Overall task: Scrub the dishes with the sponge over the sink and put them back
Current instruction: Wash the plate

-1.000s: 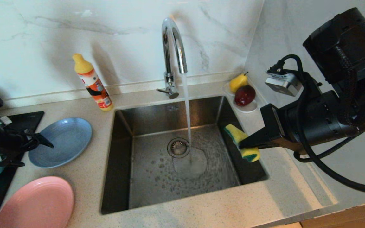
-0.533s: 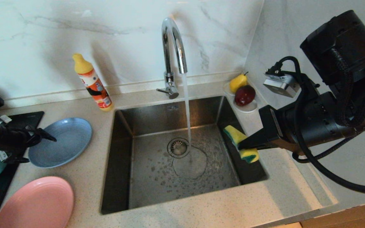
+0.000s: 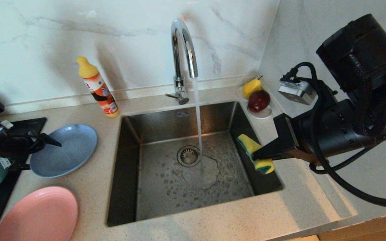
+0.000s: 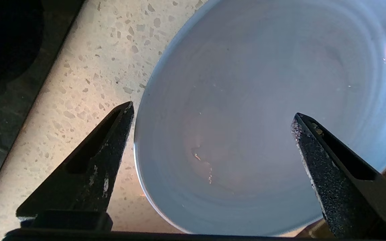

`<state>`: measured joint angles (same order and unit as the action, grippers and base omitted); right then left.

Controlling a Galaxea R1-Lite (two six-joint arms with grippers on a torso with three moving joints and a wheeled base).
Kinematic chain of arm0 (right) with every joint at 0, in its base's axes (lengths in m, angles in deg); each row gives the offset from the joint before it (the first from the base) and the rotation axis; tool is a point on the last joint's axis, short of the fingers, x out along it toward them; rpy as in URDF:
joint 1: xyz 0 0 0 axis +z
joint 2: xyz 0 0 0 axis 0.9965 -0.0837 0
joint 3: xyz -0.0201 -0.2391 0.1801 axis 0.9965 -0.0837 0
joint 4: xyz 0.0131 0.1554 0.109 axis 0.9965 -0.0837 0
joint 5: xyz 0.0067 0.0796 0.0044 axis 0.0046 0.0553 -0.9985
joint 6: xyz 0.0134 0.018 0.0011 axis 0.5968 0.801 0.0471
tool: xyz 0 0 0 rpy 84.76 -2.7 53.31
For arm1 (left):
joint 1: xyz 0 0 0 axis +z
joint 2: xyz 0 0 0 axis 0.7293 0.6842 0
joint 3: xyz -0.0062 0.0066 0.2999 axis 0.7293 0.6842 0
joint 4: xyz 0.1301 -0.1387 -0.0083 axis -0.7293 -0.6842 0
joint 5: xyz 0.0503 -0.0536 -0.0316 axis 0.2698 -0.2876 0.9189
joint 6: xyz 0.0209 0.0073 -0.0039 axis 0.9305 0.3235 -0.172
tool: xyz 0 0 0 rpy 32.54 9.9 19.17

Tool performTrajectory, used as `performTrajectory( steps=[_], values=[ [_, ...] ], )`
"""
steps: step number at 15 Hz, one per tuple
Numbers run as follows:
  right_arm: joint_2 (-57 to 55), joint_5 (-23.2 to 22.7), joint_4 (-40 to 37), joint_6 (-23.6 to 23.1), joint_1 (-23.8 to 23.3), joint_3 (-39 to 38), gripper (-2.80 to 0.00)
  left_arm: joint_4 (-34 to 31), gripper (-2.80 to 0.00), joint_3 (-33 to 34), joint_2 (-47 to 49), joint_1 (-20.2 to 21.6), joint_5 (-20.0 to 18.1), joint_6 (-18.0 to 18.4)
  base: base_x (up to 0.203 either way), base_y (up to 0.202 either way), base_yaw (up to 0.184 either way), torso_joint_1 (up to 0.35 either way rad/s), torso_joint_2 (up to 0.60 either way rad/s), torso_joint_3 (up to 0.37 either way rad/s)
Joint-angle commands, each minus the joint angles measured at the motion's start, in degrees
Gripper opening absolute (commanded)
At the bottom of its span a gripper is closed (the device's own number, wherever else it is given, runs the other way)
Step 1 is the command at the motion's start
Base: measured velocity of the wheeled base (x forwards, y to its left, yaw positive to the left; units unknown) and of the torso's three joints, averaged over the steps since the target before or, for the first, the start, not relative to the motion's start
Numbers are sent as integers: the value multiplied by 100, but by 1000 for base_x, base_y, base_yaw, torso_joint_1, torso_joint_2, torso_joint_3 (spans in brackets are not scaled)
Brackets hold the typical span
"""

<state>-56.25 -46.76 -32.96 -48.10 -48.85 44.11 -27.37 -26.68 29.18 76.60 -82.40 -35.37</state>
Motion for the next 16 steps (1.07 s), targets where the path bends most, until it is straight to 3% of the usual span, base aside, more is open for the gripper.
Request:
performTrajectory(
  steps=[1,15,16],
  values=[
    [0,-12,-17,18,-5,-60,-280,-13,0,-12,81,3,-3,-14,0,0,0,0,0,0],
    [82,-65,103,27,-5,-101,-280,-8,0,-144,243,-5,168,-14,0,0,0,0,0,0],
    [85,-65,103,27,-5,-92,-280,-6,-280,-161,244,0,214,-8,0,0,0,0,0,0]
  ],
)
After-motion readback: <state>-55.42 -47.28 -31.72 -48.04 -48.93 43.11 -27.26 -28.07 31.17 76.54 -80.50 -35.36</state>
